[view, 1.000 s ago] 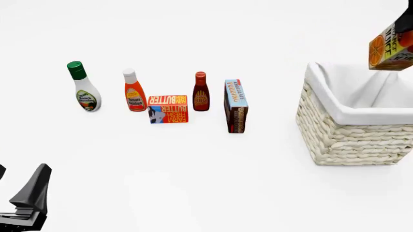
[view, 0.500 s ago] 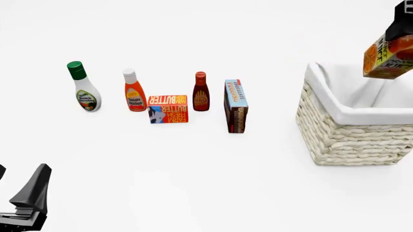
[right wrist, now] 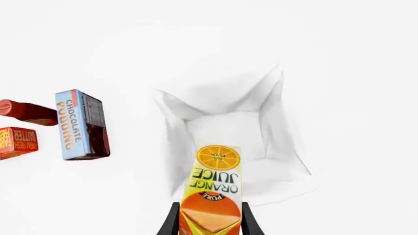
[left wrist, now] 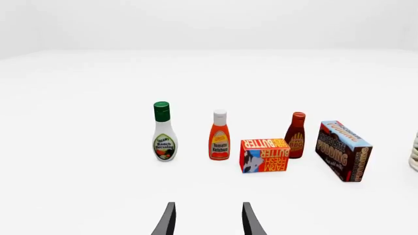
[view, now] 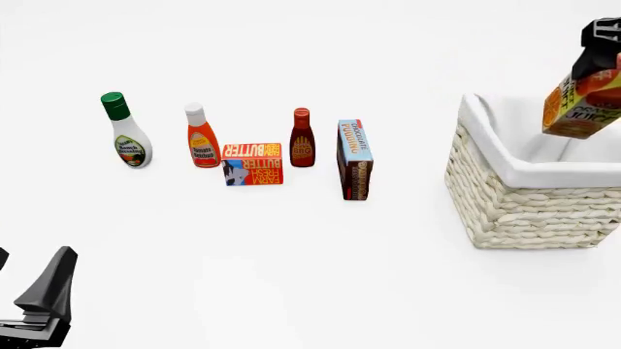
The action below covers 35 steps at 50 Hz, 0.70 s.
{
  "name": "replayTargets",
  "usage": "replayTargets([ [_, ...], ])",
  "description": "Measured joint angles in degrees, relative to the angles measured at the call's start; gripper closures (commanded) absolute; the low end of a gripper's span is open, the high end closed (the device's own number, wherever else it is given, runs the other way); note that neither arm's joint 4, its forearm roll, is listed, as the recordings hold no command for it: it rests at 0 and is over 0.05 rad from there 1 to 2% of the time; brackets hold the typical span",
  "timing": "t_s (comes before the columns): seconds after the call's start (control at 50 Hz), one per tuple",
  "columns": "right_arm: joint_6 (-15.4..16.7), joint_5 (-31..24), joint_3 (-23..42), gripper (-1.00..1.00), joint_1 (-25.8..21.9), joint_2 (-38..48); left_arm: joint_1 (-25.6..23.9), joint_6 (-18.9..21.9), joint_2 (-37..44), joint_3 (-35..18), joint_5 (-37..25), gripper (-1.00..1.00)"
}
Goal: Pick the orange juice and place it in the basket.
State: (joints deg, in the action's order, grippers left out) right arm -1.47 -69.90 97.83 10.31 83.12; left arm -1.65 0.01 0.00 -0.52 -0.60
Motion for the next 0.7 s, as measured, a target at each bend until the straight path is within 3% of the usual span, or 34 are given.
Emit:
replayTargets([
  [0.7, -0.3, 0.0, 1.6, 1.0, 2.3, 5.6, 0.0, 0.0, 0.0, 0.0, 0.0, -1.0],
])
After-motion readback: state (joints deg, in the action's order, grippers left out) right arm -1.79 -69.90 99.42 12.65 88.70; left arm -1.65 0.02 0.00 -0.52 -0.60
